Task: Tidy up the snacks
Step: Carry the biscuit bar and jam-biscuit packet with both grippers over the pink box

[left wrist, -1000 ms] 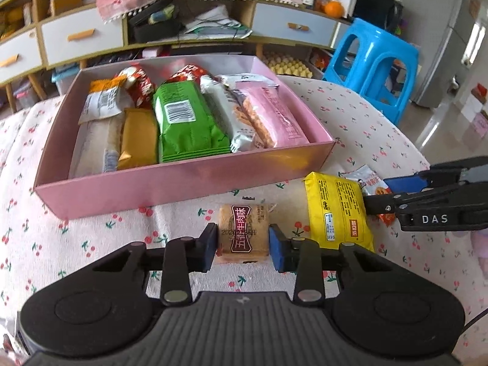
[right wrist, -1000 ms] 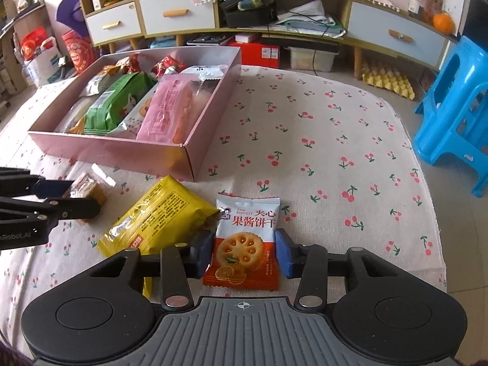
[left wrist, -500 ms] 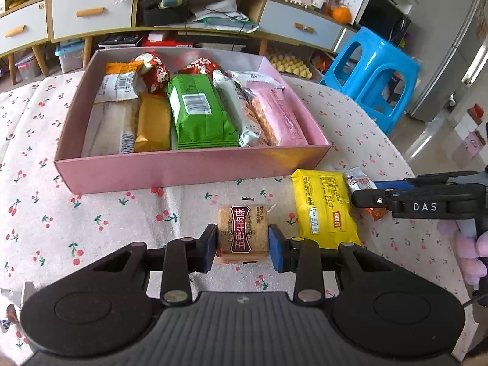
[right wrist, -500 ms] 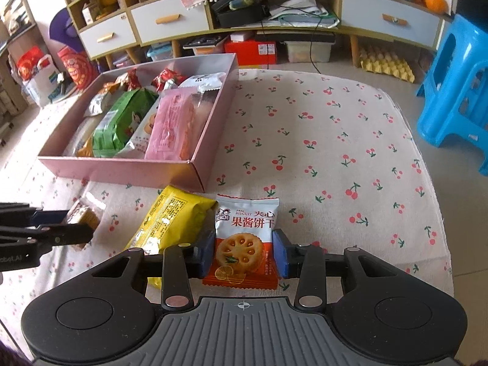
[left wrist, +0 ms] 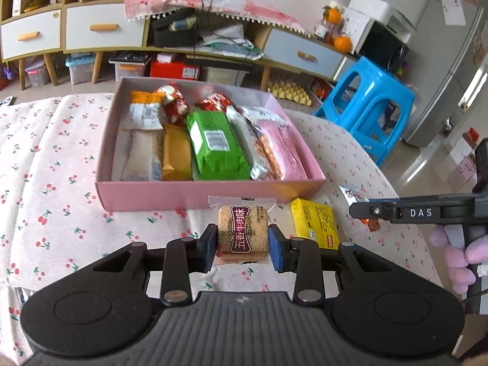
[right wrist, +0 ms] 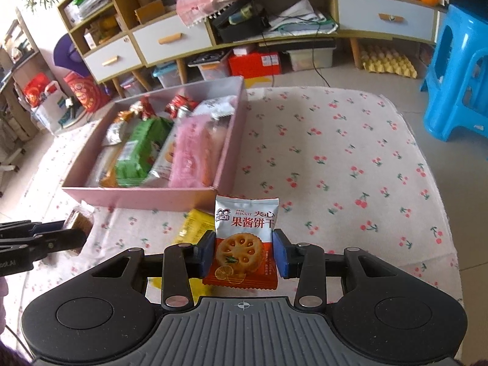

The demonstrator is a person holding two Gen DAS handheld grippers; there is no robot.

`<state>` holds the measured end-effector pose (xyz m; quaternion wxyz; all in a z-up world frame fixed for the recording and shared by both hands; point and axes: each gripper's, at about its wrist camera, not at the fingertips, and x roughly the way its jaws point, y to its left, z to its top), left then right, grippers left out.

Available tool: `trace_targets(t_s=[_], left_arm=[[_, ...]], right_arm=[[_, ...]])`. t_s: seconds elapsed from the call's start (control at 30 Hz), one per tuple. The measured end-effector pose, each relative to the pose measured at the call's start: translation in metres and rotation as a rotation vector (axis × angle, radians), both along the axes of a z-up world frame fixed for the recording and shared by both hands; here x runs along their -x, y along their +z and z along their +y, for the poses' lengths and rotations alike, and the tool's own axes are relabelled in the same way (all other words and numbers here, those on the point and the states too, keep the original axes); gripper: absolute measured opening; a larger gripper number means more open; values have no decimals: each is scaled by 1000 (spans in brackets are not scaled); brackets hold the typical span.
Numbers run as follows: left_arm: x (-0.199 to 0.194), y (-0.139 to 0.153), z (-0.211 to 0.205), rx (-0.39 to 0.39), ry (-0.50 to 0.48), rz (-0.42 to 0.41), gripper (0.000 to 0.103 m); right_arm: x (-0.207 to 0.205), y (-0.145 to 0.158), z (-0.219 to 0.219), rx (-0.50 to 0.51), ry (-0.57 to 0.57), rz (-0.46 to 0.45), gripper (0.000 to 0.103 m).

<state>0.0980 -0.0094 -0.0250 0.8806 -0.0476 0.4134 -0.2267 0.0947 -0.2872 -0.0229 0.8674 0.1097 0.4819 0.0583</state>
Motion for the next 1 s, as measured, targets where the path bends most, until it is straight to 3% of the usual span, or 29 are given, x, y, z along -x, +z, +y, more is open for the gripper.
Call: trace_targets(t_s=[0.53, 0.73, 1.0], left_arm=[[-33, -4, 26, 66, 201, -31, 32], [-42, -7, 15, -69, 224, -110, 32], [-47, -8, 4, -112, 213, -153, 32]], right_arm=[[-31, 25, 54, -130, 57, -46, 39], [-64, 36, 78, -136, 81, -75, 39], [-108, 33, 113, -172, 127, -85, 39]])
